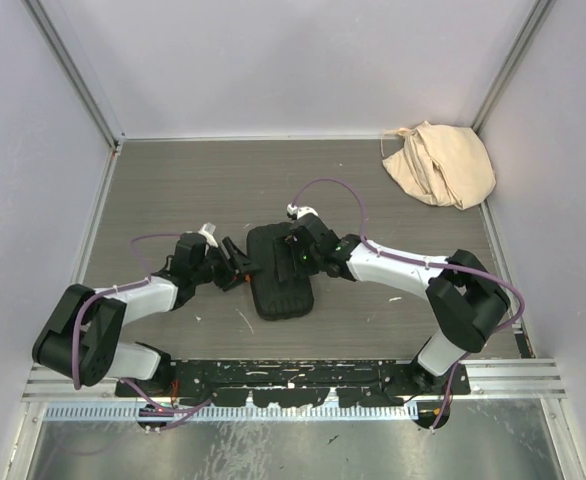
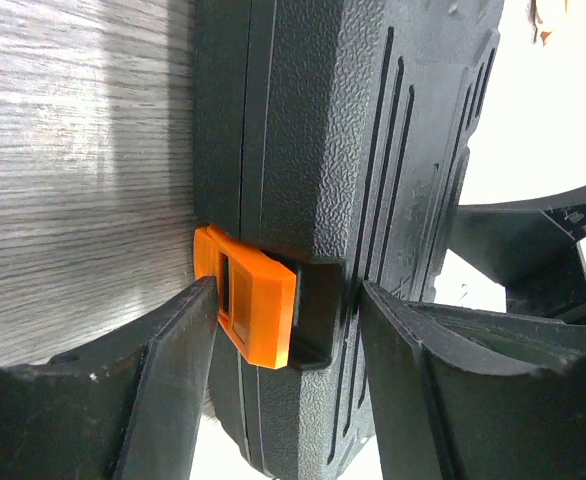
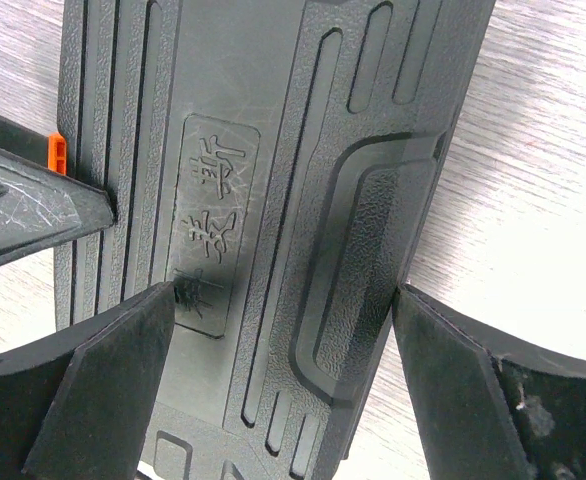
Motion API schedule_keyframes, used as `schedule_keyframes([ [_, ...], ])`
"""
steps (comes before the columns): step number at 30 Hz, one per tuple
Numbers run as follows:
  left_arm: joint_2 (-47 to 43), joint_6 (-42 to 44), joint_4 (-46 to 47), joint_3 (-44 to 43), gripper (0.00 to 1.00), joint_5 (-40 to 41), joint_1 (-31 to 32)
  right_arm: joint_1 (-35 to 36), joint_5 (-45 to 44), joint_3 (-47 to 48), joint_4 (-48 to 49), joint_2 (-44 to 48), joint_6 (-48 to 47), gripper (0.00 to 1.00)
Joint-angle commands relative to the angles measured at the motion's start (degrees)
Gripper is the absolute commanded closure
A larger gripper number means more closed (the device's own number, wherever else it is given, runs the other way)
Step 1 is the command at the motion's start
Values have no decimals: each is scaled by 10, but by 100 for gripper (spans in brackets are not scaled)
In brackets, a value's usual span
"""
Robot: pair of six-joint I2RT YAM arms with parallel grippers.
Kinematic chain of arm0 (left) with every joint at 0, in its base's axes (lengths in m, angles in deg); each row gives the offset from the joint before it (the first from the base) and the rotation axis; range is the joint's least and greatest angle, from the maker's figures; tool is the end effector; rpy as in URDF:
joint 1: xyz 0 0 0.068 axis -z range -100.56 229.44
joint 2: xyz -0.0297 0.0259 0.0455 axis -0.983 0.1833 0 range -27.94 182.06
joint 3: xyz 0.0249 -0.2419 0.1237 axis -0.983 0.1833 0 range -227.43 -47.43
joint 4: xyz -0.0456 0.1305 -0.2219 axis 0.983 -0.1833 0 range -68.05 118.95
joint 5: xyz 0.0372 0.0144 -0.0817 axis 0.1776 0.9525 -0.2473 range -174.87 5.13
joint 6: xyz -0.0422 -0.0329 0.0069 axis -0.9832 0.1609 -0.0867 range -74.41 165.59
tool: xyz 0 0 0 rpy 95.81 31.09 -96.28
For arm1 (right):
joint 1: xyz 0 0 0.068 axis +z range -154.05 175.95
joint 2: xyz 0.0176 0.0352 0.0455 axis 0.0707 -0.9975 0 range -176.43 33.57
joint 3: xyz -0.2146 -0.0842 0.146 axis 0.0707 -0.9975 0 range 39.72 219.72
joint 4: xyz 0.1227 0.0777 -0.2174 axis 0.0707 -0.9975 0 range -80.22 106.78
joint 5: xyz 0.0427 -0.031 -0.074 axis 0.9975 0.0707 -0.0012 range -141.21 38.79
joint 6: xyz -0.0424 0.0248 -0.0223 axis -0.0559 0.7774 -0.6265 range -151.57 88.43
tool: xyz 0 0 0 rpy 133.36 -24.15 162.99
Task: Sort the tools into containers
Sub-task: Close the storage box at the center of the board.
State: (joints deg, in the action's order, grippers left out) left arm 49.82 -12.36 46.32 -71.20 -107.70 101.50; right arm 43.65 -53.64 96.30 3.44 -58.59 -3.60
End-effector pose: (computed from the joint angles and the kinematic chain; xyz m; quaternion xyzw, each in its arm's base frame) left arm 0.2193 -0.1039 0.1449 -0.1853 0.8606 -0.4185 0.2235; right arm 0.2274 0.2475 0.2010 -0.1531 0.9237 0.1995 0.2892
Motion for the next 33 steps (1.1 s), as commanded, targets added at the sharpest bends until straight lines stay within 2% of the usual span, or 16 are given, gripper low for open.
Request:
schedule_keyframes([
  [1, 15, -3, 29, -16, 41, -5, 11, 6, 24, 11, 7, -13, 0, 8],
  [5, 1, 0, 12, -21, 45, 1, 11, 6, 24, 11, 7, -15, 0, 8],
  [12, -45, 38, -109, -53, 52, 36, 13, 6, 27, 12, 8, -19, 1, 8],
  [16, -66, 49, -141, -65, 57, 48, 15, 6, 29, 13, 11, -24, 2, 8],
  [24, -56, 50, -150, -78, 64, 50, 25, 9, 33, 15, 13, -30, 3, 8],
  [33, -54, 78, -246, -134, 74, 97, 51, 9, 33, 18, 15, -38, 1, 8],
])
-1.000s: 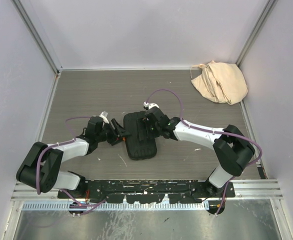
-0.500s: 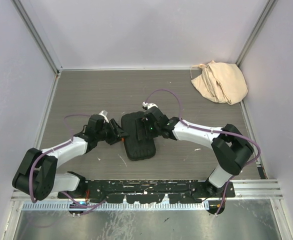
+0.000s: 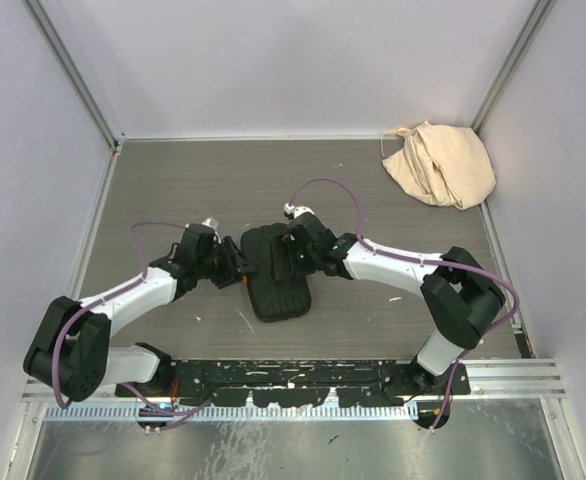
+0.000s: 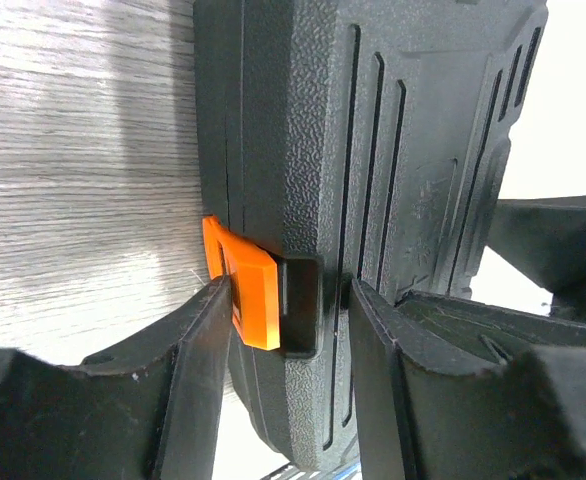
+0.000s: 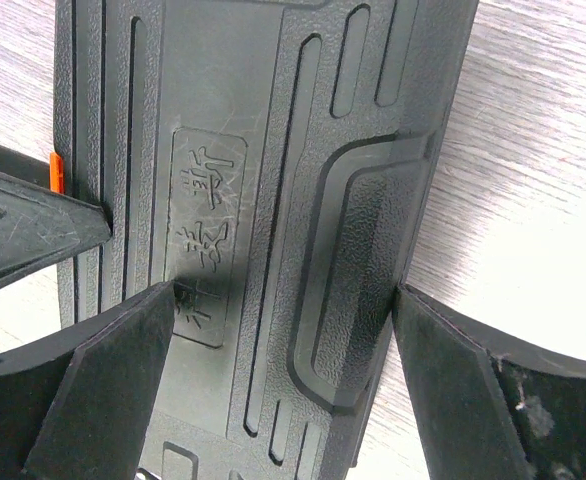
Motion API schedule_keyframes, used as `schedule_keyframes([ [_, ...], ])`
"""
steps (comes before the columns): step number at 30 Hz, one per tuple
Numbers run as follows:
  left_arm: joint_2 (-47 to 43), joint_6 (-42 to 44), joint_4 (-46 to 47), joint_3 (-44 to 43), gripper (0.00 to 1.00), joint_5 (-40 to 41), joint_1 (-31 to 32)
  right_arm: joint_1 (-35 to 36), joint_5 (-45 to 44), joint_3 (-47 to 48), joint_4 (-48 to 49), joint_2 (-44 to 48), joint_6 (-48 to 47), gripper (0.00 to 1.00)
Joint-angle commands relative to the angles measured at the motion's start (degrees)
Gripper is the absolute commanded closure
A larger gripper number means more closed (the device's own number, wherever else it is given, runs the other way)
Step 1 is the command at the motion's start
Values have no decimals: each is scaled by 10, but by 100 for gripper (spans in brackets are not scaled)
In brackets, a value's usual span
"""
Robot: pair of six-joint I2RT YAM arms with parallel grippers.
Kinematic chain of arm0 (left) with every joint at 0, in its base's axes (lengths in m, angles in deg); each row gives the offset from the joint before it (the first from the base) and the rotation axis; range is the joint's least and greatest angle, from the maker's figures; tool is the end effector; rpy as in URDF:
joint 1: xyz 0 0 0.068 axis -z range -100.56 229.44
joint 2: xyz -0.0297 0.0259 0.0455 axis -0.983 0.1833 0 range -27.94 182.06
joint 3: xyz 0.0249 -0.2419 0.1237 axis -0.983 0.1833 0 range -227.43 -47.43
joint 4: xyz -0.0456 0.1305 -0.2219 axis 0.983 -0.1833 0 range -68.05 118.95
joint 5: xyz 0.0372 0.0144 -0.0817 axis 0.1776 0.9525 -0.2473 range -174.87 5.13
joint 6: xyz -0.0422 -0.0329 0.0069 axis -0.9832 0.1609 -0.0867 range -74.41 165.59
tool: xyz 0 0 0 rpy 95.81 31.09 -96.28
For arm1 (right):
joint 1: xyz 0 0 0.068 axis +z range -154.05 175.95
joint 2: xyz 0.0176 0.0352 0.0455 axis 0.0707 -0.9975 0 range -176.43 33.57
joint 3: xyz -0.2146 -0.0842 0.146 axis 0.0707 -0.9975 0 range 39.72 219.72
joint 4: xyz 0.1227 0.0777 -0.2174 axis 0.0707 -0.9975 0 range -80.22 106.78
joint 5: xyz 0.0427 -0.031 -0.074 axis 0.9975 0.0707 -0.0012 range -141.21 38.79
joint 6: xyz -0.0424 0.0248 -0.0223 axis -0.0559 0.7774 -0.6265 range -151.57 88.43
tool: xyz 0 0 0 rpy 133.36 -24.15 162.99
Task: Sort the tools into containers
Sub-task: Close the storage box at the center of the board.
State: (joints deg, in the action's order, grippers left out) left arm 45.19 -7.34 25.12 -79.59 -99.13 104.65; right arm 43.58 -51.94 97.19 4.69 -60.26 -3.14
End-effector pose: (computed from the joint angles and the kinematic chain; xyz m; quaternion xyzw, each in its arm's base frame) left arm 0.2176 -0.1123 0.1744 -0.1731 0.9008 -0.3293 0.2238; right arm 0.2317 0.2532 0.1980 -0.1537 0.9222 0.2138 0.2830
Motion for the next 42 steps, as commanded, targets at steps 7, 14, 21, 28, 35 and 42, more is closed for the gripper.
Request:
schedule_keyframes([
  [7, 28, 42, -89, -87, 82, 40, 38, 10, 16, 10, 2, -27, -4, 8],
  [14, 42, 45, -113, -103, 91, 54, 47, 10, 18, 10, 2, -29, -5, 8],
  [21, 53, 54, -148, -128, 100, 73, 57, 10, 18, 11, 2, -32, -6, 8],
  [28, 68, 67, -201, -165, 100, 108, 75, 10, 18, 11, 2, -34, -6, 8],
  [35, 89, 74, -246, -202, 100, 141, 98, 11, 21, 11, 2, -36, -6, 8],
  [42, 100, 70, -227, -195, 100, 131, 101, 11, 21, 12, 0, -36, -7, 8],
])
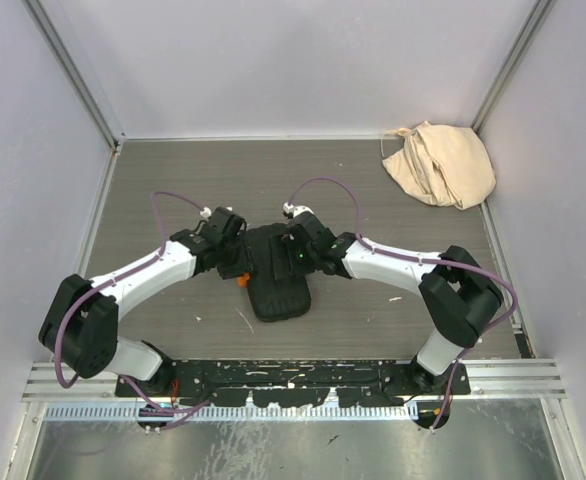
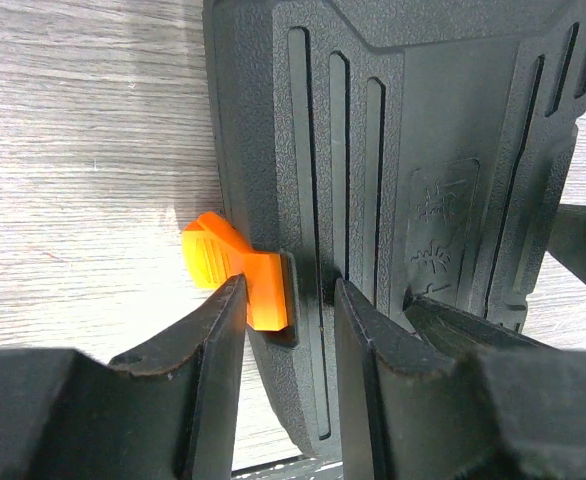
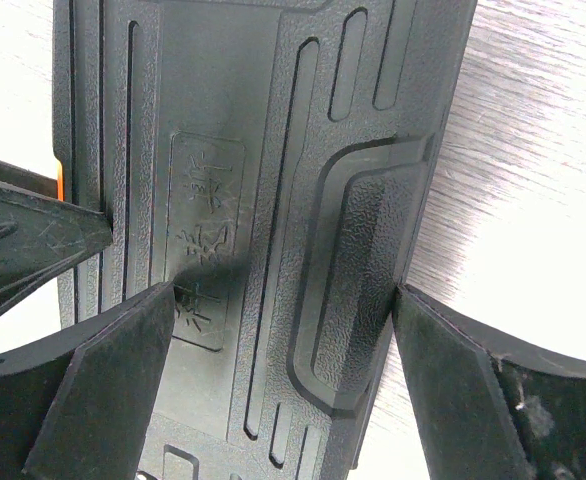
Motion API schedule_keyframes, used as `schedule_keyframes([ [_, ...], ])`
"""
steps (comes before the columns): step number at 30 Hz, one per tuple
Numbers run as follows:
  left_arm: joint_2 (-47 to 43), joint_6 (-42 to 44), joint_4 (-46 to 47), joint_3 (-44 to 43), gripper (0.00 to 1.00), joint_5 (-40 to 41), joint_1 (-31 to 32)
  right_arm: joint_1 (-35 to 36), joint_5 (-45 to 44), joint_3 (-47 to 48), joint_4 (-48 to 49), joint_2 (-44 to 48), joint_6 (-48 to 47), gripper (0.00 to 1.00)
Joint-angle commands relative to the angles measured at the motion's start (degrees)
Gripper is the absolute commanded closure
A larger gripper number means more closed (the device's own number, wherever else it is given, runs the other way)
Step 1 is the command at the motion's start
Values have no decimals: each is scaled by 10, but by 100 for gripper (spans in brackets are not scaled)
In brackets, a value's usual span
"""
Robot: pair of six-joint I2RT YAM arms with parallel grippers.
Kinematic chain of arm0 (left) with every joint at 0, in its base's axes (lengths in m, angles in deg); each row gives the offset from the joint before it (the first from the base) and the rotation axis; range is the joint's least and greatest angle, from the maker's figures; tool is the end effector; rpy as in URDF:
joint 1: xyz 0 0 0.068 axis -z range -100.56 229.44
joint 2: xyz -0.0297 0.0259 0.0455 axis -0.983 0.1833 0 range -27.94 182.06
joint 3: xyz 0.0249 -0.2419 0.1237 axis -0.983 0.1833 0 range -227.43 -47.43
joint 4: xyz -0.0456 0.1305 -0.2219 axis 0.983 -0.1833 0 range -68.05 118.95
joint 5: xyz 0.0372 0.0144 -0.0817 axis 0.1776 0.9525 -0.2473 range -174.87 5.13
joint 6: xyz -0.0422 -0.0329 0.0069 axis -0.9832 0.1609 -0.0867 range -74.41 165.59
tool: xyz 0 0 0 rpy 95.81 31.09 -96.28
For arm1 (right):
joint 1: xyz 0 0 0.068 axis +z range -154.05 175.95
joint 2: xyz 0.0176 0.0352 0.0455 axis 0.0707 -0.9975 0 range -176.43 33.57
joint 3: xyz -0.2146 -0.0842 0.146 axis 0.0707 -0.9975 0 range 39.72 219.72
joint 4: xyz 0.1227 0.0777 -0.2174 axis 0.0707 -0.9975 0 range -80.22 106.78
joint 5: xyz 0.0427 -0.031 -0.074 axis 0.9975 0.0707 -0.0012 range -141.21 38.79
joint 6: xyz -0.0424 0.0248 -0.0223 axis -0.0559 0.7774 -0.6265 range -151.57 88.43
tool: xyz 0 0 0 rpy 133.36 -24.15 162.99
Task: Sort the tools into containers
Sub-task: Close the storage box at the center of the board.
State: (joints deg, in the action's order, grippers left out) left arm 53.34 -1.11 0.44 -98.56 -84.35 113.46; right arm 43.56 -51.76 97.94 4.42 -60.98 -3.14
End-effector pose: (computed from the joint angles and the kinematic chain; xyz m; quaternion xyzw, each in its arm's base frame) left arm 0.2313 -0.1559 0.2097 -0.1076 0.9568 -0.1716 0.2086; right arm 0.2337 0.2554 0.1976 -0.1542 0.9229 0.2137 0.2806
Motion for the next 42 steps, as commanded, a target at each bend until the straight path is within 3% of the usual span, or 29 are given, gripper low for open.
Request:
schedule_keyframes([
  [1, 21, 7, 21, -4, 100, -18, 13, 11, 19, 6, 2, -28, -7, 8],
  [4, 22, 4, 20, 6, 98, -16, 13, 11, 18, 6, 1, -29, -8, 8],
  [9, 18, -4, 26, 22, 77, -15, 13, 11, 20, 7, 1, -31, -8, 8],
  [18, 2, -9, 24, 36, 53, -6, 13, 11, 22, 7, 0, -31, -8, 9],
  [32, 0, -14, 26, 43, 30, -2, 13, 12, 26, 10, -1, -34, -8, 9],
  [42, 29, -47, 116, 79, 28, -59, 13, 13, 27, 11, -2, -36, -8, 9],
])
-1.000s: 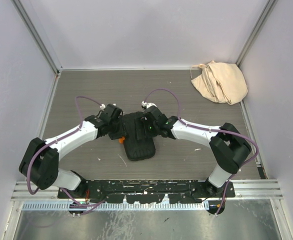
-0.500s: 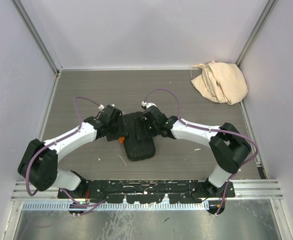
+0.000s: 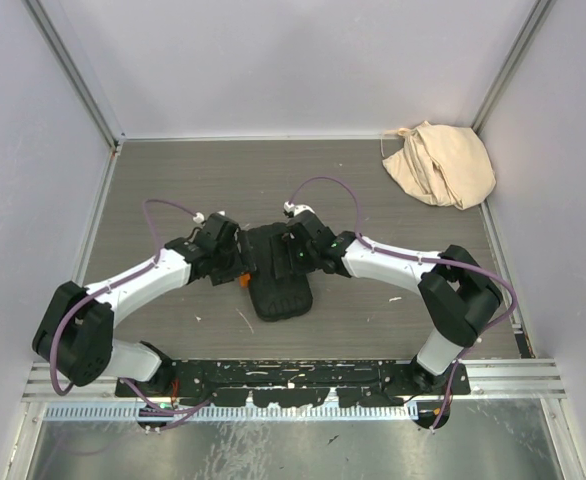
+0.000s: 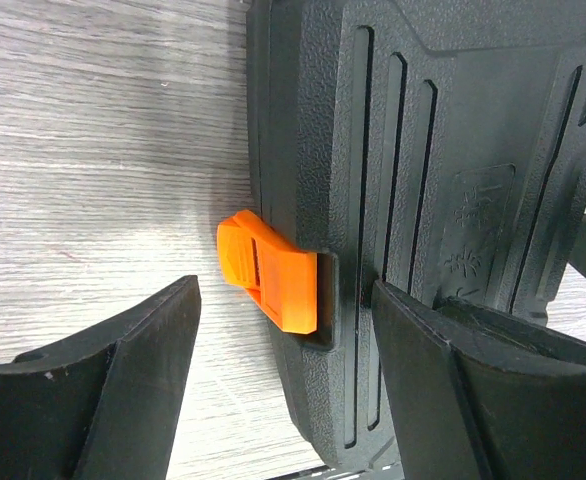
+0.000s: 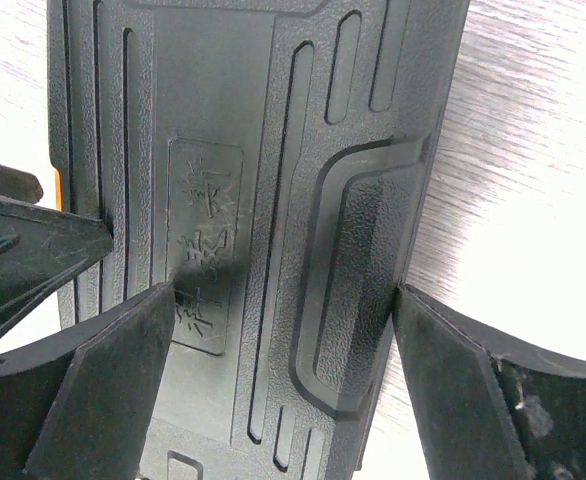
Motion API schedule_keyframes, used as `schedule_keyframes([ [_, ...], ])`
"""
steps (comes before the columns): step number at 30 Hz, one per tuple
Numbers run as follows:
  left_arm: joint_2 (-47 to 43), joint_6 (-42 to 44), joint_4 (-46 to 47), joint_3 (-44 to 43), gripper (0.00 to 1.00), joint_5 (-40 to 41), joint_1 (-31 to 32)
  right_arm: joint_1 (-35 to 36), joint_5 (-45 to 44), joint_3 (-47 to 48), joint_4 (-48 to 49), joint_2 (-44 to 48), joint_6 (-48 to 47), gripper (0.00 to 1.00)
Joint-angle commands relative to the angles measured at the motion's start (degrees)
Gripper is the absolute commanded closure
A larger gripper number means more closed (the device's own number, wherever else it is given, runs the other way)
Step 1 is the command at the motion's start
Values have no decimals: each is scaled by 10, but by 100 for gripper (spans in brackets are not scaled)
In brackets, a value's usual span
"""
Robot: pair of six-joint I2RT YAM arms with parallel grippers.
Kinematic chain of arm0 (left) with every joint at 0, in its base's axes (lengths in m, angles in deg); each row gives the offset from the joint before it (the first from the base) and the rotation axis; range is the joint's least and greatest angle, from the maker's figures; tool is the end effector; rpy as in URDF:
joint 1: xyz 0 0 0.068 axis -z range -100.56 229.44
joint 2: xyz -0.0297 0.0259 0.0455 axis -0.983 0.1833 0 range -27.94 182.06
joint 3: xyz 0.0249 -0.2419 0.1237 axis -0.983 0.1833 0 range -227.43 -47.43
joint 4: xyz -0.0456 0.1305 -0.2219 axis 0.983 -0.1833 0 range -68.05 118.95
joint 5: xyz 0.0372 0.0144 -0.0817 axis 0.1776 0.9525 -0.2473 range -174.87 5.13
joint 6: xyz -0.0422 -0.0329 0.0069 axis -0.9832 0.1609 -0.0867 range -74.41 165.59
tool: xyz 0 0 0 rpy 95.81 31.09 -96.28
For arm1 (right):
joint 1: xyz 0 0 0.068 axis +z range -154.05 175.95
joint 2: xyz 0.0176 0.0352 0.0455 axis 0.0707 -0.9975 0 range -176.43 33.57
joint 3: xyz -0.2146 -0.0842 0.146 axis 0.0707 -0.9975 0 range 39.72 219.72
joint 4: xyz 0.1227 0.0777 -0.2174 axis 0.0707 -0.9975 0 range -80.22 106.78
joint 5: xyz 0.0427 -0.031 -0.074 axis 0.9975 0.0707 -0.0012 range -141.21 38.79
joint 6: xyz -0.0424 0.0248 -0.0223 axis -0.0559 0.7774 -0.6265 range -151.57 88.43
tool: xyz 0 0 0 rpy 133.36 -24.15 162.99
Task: Sort the tools into containers
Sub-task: Close the storage box at the center of the board.
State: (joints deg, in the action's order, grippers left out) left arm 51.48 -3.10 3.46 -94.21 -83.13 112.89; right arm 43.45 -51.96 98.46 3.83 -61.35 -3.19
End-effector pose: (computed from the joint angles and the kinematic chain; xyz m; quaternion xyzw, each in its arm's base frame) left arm 0.2242 -0.1469 0.1984 -0.1316 0.9524 -0.1694 0.2165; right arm 0.2352 0.2558 0.1975 -0.1534 0.9244 0.2098 0.2791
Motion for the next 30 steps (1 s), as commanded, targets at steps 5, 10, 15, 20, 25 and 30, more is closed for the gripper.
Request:
schedule_keyframes([
  [5, 63, -40, 114, 53, 30, -80, 18, 15, 27, 3, 3, -32, -10, 9],
  [10, 43, -65, 163, 93, 30, -80, 12, 15, 25, 2, 3, -31, -10, 9],
  [15, -28, -77, 186, 128, 30, -67, 9, 14, 24, 1, 2, -29, -10, 9],
  [20, -133, -72, 172, 139, 28, -33, 9, 15, 22, 2, 1, -29, -10, 9],
  [25, -173, -71, 153, 137, 23, -15, 9, 14, -4, 2, -2, -6, -5, 9],
  [30, -157, -65, 134, 125, 19, -11, 9, 15, -49, -9, 15, 51, -4, 9],
])
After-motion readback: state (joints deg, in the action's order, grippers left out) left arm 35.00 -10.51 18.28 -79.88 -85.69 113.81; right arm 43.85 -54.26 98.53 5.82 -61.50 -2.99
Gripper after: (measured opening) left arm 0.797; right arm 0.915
